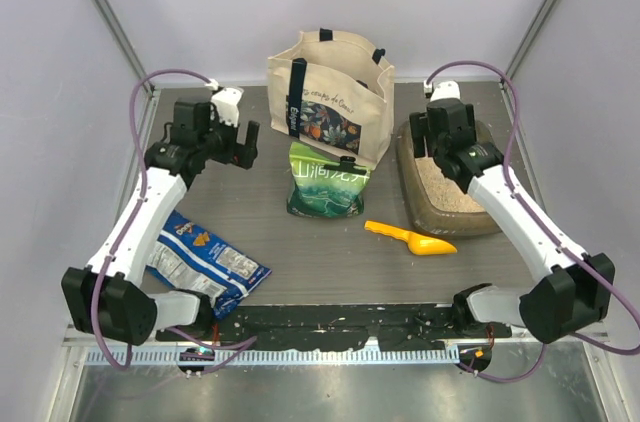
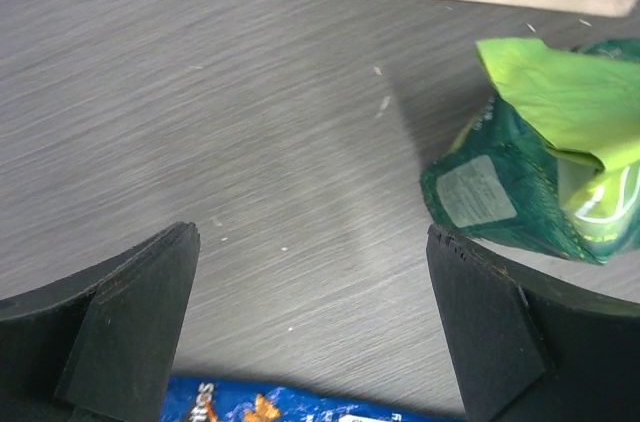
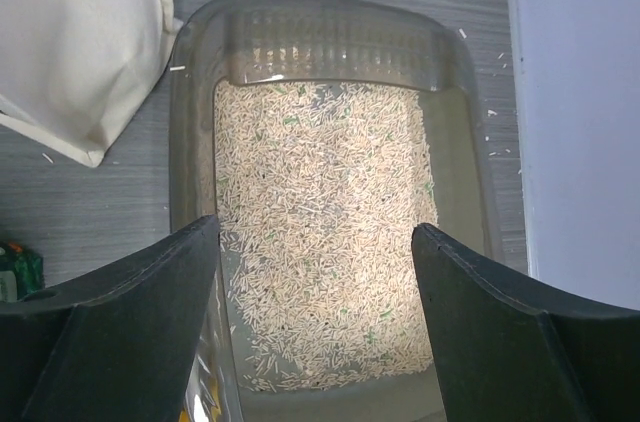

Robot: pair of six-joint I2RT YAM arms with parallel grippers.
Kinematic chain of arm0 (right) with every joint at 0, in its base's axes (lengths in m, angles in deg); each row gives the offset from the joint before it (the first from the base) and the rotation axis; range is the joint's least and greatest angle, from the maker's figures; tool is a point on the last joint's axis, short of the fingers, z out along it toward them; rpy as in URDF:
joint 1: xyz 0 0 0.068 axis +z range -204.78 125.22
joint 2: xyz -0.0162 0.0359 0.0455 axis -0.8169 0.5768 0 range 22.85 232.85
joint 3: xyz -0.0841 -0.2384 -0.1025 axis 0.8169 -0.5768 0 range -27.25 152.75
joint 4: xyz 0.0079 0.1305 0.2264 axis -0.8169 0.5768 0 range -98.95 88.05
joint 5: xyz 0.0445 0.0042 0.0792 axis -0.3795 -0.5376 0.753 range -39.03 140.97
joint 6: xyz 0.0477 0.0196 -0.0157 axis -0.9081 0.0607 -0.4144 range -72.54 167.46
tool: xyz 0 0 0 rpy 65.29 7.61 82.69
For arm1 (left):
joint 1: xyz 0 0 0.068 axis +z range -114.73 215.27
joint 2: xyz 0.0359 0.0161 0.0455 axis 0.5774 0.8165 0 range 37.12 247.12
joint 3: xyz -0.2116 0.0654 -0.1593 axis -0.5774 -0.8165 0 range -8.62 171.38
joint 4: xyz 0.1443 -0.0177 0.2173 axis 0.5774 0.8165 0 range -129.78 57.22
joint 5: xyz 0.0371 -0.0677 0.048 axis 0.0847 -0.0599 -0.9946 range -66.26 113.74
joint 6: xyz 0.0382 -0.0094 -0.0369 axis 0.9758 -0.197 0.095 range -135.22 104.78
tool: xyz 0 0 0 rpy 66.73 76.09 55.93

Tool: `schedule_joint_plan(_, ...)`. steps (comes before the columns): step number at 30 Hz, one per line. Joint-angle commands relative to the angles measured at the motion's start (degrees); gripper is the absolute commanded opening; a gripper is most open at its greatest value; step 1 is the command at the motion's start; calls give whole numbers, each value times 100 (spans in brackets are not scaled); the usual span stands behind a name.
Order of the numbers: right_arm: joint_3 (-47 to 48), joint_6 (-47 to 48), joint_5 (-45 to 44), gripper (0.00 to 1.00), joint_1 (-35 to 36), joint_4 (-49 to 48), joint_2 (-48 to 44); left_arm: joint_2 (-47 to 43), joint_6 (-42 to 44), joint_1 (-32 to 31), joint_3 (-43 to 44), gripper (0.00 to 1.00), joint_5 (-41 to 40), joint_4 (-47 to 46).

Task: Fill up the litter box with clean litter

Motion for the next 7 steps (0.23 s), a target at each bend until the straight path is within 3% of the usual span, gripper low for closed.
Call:
schedule_joint_plan(1,321,30,-279,83,8,-304,-240,-322,-247,220,658,100,-633,150)
schedule_joint_plan(6,1216,189,-332,83,8,-349,94,-384,33,396,1458,100,-1105,256)
schedule_joint_plan(7,1810,171,-445,83,16,-253,173,-367,208,396,1564,100,-1239,203)
